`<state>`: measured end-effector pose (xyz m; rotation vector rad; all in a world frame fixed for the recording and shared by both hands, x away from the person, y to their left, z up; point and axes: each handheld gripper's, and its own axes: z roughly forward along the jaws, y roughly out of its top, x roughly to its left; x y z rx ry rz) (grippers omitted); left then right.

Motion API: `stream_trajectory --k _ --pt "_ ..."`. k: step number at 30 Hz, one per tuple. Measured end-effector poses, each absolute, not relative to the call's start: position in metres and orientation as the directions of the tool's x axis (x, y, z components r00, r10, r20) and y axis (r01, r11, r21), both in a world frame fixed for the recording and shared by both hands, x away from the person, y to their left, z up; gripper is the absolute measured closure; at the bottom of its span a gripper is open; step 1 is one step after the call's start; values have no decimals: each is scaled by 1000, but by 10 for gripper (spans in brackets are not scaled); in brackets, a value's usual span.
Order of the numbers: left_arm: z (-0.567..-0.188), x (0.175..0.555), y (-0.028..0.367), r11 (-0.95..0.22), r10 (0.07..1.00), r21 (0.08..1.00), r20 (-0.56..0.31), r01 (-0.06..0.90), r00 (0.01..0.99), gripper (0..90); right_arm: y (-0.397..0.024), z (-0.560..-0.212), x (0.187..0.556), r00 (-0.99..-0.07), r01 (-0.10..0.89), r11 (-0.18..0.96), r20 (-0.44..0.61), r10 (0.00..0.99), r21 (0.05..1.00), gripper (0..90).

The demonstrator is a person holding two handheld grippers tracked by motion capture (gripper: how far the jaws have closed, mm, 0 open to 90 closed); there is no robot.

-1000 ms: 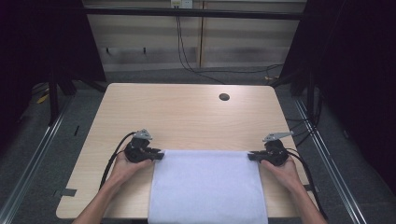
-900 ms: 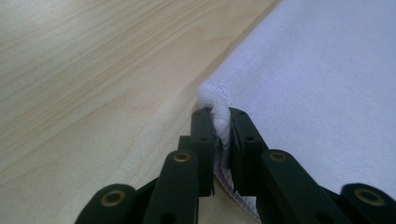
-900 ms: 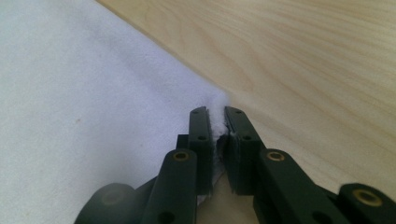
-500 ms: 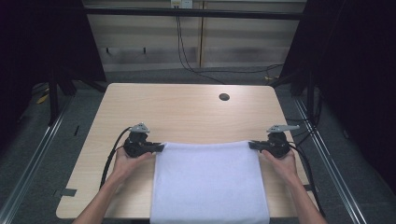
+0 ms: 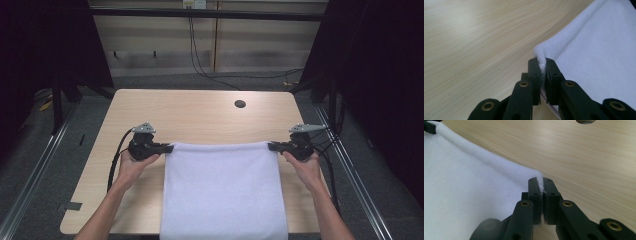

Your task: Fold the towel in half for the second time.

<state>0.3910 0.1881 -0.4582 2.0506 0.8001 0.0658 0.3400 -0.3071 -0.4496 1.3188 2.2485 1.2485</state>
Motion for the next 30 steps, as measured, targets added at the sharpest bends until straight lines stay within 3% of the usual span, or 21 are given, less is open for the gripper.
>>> stream_trajectory --k 5,19,30 --pt "-452 405 190 -347 577 775 -268 528 771 847 -309 -443 351 -560 587 218 197 805 780 867" --pt "-424 432 176 -353 613 802 -192 483 766 849 -315 -432 381 -512 586 171 199 836 792 868" --pt "-409 460 177 -235 627 863 -217 447 748 849 -318 -414 412 -482 581 131 210 851 803 868"
